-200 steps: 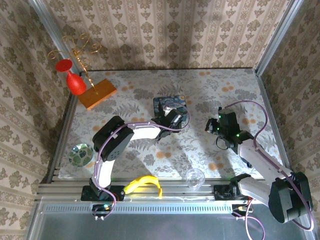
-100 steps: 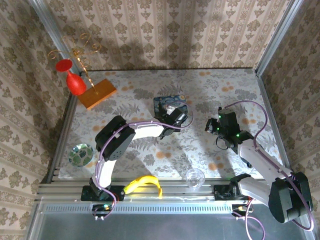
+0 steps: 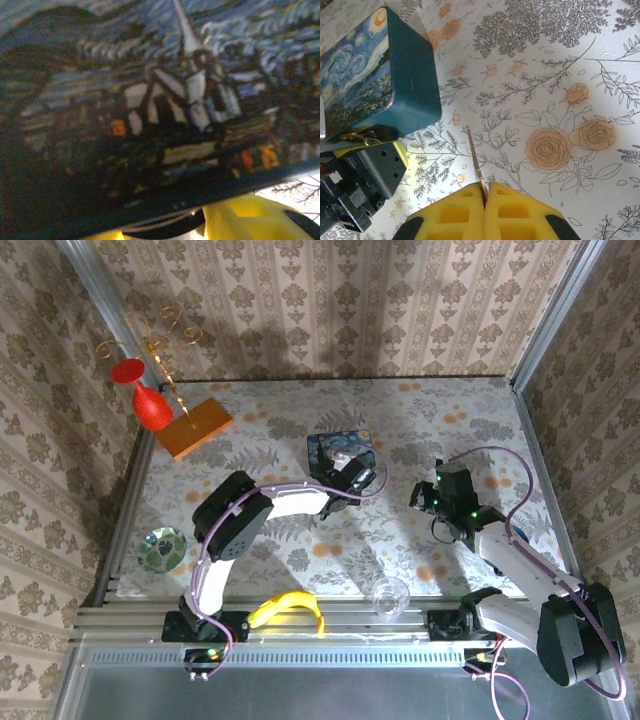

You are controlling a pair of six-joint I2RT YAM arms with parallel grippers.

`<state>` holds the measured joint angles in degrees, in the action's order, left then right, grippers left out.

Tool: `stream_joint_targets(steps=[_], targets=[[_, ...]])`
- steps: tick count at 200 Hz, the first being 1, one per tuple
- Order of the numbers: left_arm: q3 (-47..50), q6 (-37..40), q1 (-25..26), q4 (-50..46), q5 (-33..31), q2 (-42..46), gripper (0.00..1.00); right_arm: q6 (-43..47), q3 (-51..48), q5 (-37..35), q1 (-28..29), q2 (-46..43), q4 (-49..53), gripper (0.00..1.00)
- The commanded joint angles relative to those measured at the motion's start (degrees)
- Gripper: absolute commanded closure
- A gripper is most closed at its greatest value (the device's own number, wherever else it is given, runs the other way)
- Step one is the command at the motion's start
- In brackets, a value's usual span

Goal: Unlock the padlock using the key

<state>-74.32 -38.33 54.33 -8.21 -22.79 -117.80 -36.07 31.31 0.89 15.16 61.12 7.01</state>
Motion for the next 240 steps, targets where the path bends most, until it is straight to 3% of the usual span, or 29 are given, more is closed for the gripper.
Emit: stream_joint_targets(steps=[1, 87, 153, 240], targets=[[-1.18, 0.18, 0.33, -1.64, -0.77, -1.21, 0.55, -0.75, -0.76, 0.95, 0.22, -1.01, -1.41, 1.0], [-0.65, -0.57, 0.32, -0.11, 1.85, 1.11, 0.75, -0.77, -3.83, 3.17, 0.22, -1.36, -5.11, 1.0], [3.99, -8.63, -0.26, 7.98, 15.25, 5.77, 0.77, 2.08, -13.69, 17.83, 0.61, 1.95, -24.76, 1.0], [7.5, -17.78, -1.99, 15.75, 23.41, 7.58, 0.78, 5.78, -15.58, 24.89, 4.17, 17.57, -40.75, 1.0]])
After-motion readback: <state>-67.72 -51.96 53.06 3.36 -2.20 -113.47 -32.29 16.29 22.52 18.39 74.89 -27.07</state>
